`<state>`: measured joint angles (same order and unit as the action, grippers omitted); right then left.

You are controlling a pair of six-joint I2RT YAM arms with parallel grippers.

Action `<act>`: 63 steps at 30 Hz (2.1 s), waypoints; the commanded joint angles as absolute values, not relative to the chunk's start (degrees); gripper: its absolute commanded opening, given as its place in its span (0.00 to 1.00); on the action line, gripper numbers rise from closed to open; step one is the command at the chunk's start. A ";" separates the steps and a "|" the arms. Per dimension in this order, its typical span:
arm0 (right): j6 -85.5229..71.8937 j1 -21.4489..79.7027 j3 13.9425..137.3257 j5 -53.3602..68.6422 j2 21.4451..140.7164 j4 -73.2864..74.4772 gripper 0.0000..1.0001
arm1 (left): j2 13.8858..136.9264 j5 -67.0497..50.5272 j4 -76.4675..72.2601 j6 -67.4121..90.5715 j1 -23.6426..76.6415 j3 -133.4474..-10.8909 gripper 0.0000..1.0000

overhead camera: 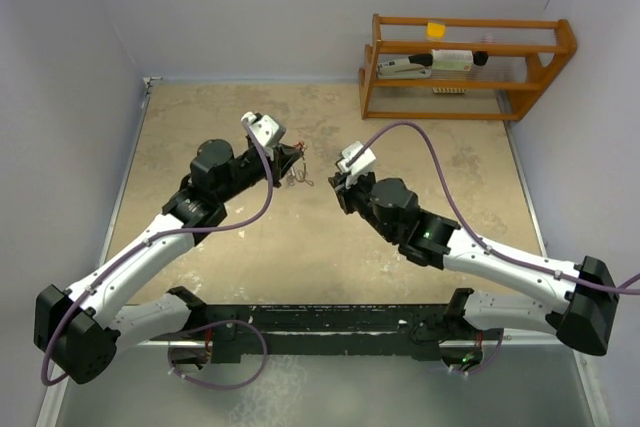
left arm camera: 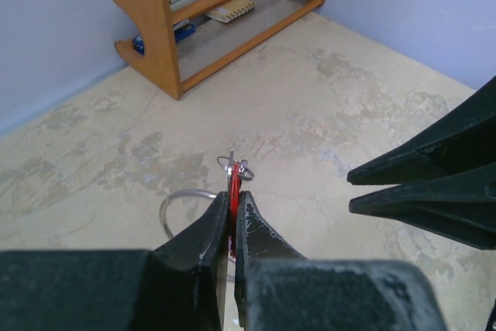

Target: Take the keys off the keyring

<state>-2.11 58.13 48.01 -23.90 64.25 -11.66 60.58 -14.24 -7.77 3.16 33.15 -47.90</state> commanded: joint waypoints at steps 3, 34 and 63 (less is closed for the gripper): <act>3.03 58.39 40.56 -17.92 58.66 -31.78 0.26 | 59.64 -17.88 -11.03 2.46 33.26 -52.09 0.00; 14.72 58.45 34.46 -19.79 66.68 -64.28 0.27 | 77.66 23.33 33.76 -15.31 50.30 -87.56 0.00; 18.66 58.45 33.71 -19.07 70.80 -73.21 0.53 | 78.91 23.79 39.63 -13.02 59.08 -94.81 0.00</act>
